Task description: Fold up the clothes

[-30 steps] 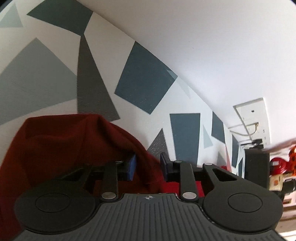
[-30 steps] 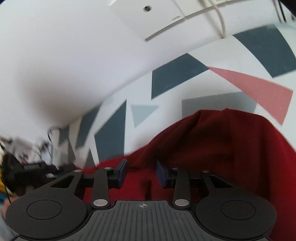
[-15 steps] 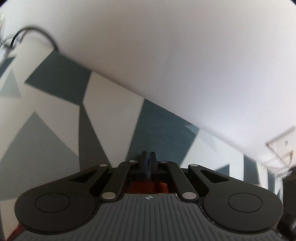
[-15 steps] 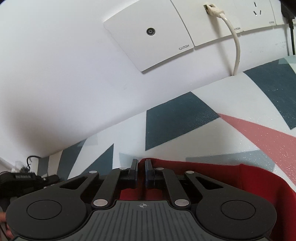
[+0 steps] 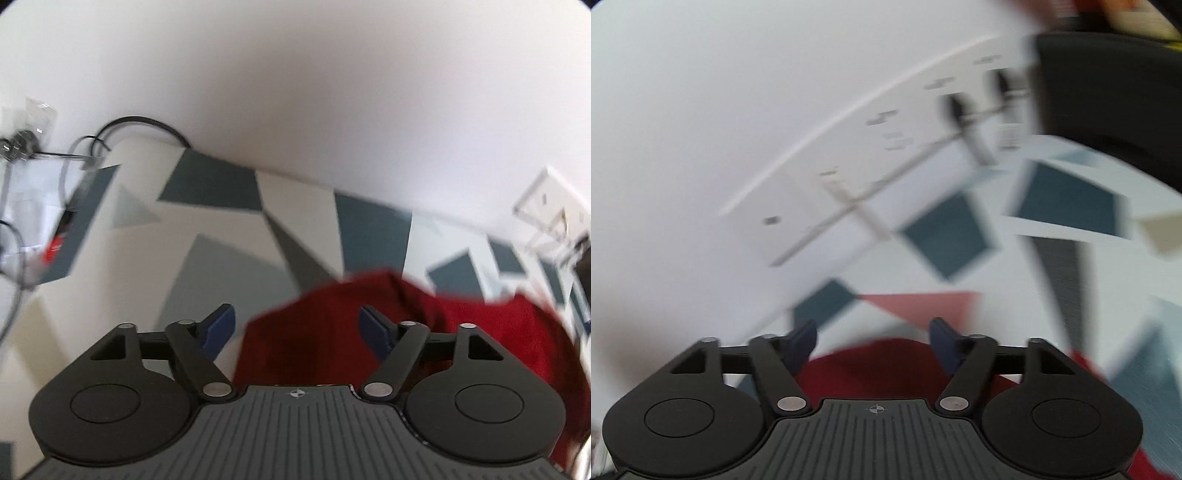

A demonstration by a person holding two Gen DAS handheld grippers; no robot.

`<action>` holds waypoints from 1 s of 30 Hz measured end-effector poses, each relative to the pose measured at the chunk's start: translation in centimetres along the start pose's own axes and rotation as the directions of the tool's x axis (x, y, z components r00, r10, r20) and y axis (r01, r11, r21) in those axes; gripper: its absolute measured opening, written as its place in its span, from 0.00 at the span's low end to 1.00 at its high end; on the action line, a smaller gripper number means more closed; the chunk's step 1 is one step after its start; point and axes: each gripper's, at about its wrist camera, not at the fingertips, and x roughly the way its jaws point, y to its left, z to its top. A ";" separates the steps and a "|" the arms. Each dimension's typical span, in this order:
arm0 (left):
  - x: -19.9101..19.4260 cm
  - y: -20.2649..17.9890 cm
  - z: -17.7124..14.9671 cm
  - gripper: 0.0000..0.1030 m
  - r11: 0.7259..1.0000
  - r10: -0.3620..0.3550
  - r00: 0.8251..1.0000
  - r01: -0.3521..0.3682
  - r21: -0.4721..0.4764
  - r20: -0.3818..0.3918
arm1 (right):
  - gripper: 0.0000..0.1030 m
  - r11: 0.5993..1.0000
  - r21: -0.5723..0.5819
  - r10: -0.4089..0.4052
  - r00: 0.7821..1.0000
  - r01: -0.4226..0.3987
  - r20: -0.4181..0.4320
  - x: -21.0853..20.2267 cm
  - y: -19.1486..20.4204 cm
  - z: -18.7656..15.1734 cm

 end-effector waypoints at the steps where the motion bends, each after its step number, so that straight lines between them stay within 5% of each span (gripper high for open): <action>1: -0.3 0.0 -0.9 0.84 1.000 0.030 0.999 -0.030 0.009 -0.032 | 0.69 0.998 0.007 -0.064 0.998 0.064 0.008 -0.9 -0.5 -0.6; 4: -0.8 0.1 -3.4 0.85 0.992 0.093 0.979 -0.107 -0.070 -0.184 | 0.73 0.970 0.060 -0.238 0.971 0.236 0.033 -3.6 -1.0 -3.7; 6: -1.6 0.4 -5.3 0.85 0.984 0.061 0.970 -0.098 -0.148 -0.237 | 0.73 0.970 0.075 -0.237 0.971 0.233 0.044 -5.2 -0.7 -6.4; 9: -2.9 -0.2 -7.0 0.88 0.984 0.080 0.972 -0.112 -0.136 -0.221 | 0.75 0.979 0.051 -0.198 0.980 0.196 0.029 -6.6 0.5 -9.8; 13: -3.3 -0.2 -8.3 0.89 0.987 0.099 0.970 -0.124 -0.101 -0.222 | 0.77 0.987 -0.124 -0.116 0.987 0.102 -0.111 -5.3 3.8 -12.8; 19: -4.1 1.6 -9.8 0.96 0.985 0.107 0.963 -0.135 -0.103 -0.246 | 0.86 0.924 -0.352 -0.202 0.971 0.147 -0.125 -4.7 6.7 -15.3; 26: -4.5 2.9 -12.0 0.99 0.979 0.183 0.943 -0.201 -0.038 -0.277 | 0.99 0.801 -0.555 -0.342 0.932 0.225 -0.115 -3.5 8.8 -18.1; 30: -4.6 4.1 -12.0 1.00 0.979 0.149 0.949 -0.181 -0.095 -0.278 | 0.99 0.805 -0.546 -0.330 0.940 0.231 -0.089 -3.2 8.9 -18.4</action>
